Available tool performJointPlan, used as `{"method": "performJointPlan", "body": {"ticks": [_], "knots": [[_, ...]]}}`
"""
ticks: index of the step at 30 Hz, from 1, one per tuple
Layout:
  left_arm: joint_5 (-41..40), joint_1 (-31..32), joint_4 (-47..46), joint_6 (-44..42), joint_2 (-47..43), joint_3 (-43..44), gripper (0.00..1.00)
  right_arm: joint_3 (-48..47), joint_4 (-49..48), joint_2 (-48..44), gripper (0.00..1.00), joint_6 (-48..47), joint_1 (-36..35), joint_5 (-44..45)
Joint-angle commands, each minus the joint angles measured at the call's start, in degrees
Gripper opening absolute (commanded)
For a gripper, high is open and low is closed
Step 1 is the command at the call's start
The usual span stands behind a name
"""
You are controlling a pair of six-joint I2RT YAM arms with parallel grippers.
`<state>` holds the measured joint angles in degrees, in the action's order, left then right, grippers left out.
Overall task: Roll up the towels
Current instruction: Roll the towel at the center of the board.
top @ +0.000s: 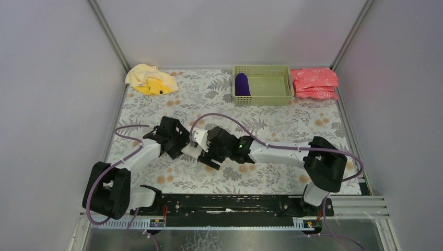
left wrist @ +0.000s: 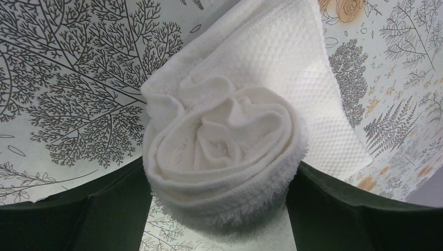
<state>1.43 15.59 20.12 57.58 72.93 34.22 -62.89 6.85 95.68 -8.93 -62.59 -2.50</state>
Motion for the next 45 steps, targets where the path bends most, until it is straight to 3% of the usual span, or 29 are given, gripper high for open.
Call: {"method": "performJointPlan", "body": {"ticks": [1, 9, 18, 22, 31, 45], "knots": [[-4.18, -0.13, 6.12, -1.48, 2.01, -2.26, 0.82, -0.31, -3.93, 4.46, 0.84, -6.35, -2.89, 10.97], [-3.07, -0.13, 4.84, -1.69, 2.55, -2.05, 0.85, -1.08, -3.82, 11.36, 0.82, -8.61, -3.03, 12.68], [-3.31, -0.46, 8.18, -1.07, -3.50, 0.58, 0.99, -12.50, 15.80, 18.11, 0.54, -1.90, 7.01, -17.37], [-4.60, -0.64, 10.95, 0.13, -9.30, 1.53, 1.00, -15.83, 22.55, 22.07, 0.41, 0.42, 9.10, -27.44], [-2.94, -0.69, 13.76, 0.90, -14.61, 0.66, 1.00, -17.70, 23.71, 26.59, 0.39, 6.80, 14.32, -44.41], [-5.00, -0.53, 3.70, 0.40, -0.22, -2.23, 1.00, -21.96, 27.93, 32.41, 0.46, 7.56, 15.70, -46.73]]}}
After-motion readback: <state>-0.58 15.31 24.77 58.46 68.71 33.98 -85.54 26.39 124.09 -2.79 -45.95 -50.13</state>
